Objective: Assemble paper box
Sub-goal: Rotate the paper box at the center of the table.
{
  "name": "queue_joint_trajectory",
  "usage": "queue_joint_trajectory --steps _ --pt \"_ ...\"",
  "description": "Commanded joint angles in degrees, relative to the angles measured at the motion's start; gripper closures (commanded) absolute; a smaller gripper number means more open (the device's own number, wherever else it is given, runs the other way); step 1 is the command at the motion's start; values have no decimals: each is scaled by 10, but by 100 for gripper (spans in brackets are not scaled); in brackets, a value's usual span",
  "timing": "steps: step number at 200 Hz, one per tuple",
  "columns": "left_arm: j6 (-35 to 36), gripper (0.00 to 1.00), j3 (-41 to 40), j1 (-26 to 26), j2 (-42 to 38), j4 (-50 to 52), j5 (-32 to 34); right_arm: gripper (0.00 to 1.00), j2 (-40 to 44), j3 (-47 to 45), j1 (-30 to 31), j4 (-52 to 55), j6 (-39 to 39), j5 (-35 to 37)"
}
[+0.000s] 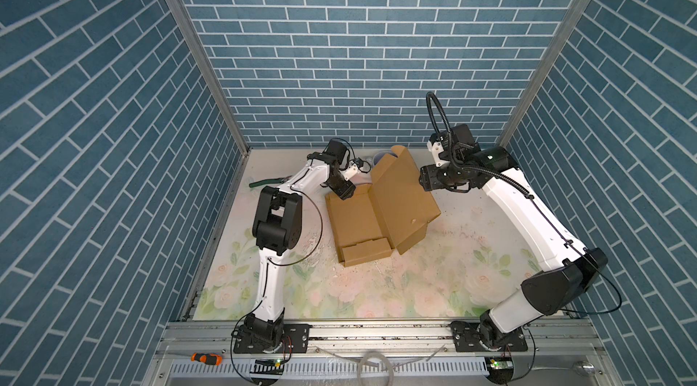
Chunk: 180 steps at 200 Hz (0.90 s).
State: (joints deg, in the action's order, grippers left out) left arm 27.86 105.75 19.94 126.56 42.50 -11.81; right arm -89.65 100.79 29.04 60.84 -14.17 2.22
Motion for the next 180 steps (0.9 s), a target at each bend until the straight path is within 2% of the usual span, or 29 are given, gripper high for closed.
queue_joint_trajectory --steps 1,41,60,90,118,155,180 --pt "16 40 16 1 11 -5 36 30 14 -26 -2 6 -19 12" --pt "19 50 -16 17 16 -48 55 31 26 -45 -4 2 -25 15" --pt "16 59 -30 28 18 -60 74 31 32 -49 -5 1 -29 17" --pt "-8 77 -63 39 16 -82 145 32 47 -66 -6 -9 -33 18" --pt "-39 88 -99 45 5 -83 188 32 55 -84 -6 -18 -39 14" --pt "-86 92 -171 46 -42 -87 198 33 79 -114 -6 -35 -58 21" --pt "-140 95 -210 46 -72 -73 194 33 109 -145 -10 -48 -100 31"
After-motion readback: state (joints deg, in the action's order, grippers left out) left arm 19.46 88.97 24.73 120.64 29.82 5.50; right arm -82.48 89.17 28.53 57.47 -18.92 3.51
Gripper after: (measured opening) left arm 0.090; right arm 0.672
